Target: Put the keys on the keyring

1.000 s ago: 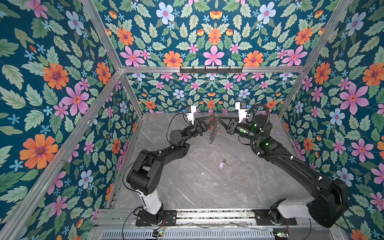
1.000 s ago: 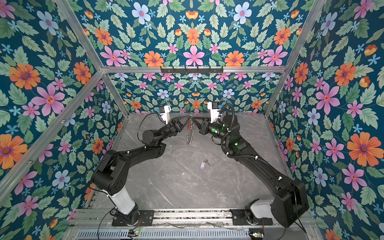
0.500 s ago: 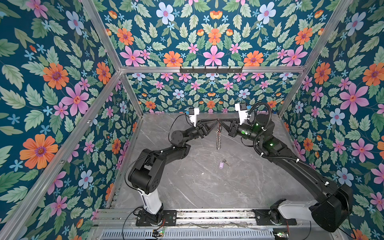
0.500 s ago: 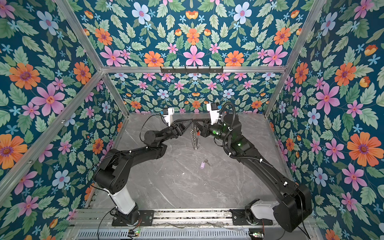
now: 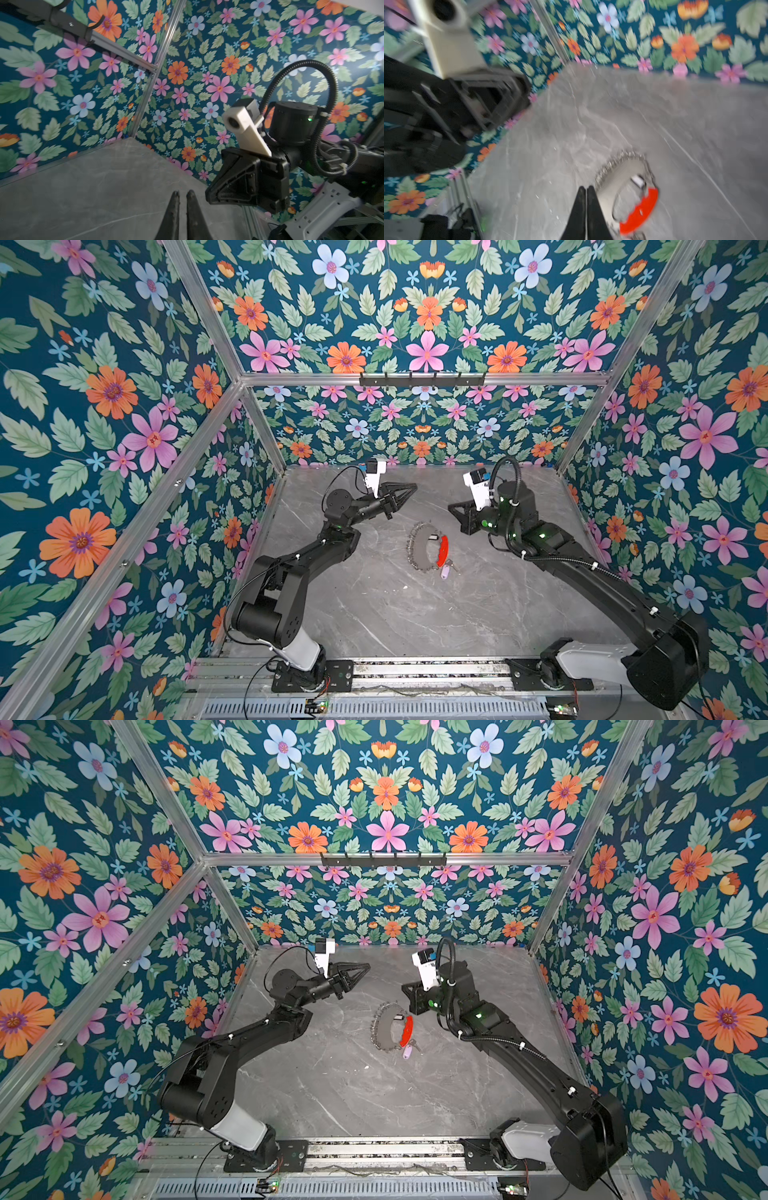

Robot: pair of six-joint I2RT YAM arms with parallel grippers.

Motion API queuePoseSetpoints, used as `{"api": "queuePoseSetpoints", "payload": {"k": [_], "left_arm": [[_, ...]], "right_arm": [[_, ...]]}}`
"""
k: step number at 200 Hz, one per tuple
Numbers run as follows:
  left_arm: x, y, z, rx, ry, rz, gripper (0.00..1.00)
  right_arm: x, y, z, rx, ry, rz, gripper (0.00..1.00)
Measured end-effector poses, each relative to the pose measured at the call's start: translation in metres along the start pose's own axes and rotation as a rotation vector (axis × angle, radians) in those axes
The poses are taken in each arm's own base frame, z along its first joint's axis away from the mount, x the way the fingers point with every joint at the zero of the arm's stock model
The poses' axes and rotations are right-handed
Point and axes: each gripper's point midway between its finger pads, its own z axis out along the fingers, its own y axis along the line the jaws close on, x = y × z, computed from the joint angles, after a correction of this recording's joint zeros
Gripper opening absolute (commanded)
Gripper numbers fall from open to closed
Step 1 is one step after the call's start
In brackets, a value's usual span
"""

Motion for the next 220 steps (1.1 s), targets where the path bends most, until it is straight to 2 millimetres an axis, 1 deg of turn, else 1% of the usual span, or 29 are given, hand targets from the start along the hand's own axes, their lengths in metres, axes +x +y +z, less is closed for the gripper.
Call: {"api": "queuePoseSetpoints", "payload": {"k": [13, 27, 38, 47, 59, 78, 88, 106, 119, 142, 164, 174, 189, 220], "left_arm": [[0.012, 0.010, -0.002, -0.055, 0.044, 0.017, 0.12], [0.025, 0.022, -0.004, -0.114, 0.088, 0.022, 0.14], [0.036, 0.035, -0.007, -0.166, 0.121, 0.011, 0.16], [0.045, 0.044, -0.009, -0.205, 0.143, 0.000, 0.17], [0.054, 0.056, -0.013, -0.259, 0.167, -0.018, 0.17], [0.063, 0.067, -0.019, -0.325, 0.185, -0.031, 0.17], [0.068, 0.073, -0.024, -0.364, 0.190, -0.034, 0.17], [0.075, 0.077, -0.029, -0.399, 0.203, -0.044, 0.17], [0.079, 0.078, -0.032, -0.405, 0.210, -0.052, 0.17], [0.086, 0.075, -0.038, -0.412, 0.218, -0.065, 0.17], [0.086, 0.071, -0.041, -0.412, 0.215, -0.076, 0.17], [0.084, 0.070, -0.041, -0.410, 0.211, -0.072, 0.17], [0.083, 0.068, -0.041, -0.407, 0.208, -0.068, 0.16], [0.081, 0.067, -0.040, -0.398, 0.208, -0.067, 0.16]], "right_arm": [[0.031, -0.019, 0.005, 0.064, 0.062, 0.053, 0.00], [0.056, -0.033, 0.009, 0.113, 0.102, 0.106, 0.00], [0.071, -0.042, 0.012, 0.148, 0.124, 0.145, 0.00], [0.077, -0.050, 0.015, 0.180, 0.137, 0.167, 0.00], [0.077, -0.061, 0.021, 0.224, 0.141, 0.194, 0.02], [0.064, -0.077, 0.036, 0.295, 0.133, 0.233, 0.15], [0.057, -0.082, 0.048, 0.316, 0.132, 0.249, 0.17], [0.054, -0.091, 0.077, 0.333, 0.161, 0.252, 0.18], [0.053, -0.100, 0.104, 0.340, 0.190, 0.260, 0.19], [0.062, -0.118, 0.145, 0.352, 0.276, 0.280, 0.20], [0.067, -0.124, 0.175, 0.338, 0.332, 0.289, 0.22], [0.072, -0.126, 0.184, 0.335, 0.358, 0.290, 0.24], [0.078, -0.127, 0.191, 0.332, 0.389, 0.297, 0.25], [0.085, -0.131, 0.197, 0.338, 0.428, 0.285, 0.26]]}}
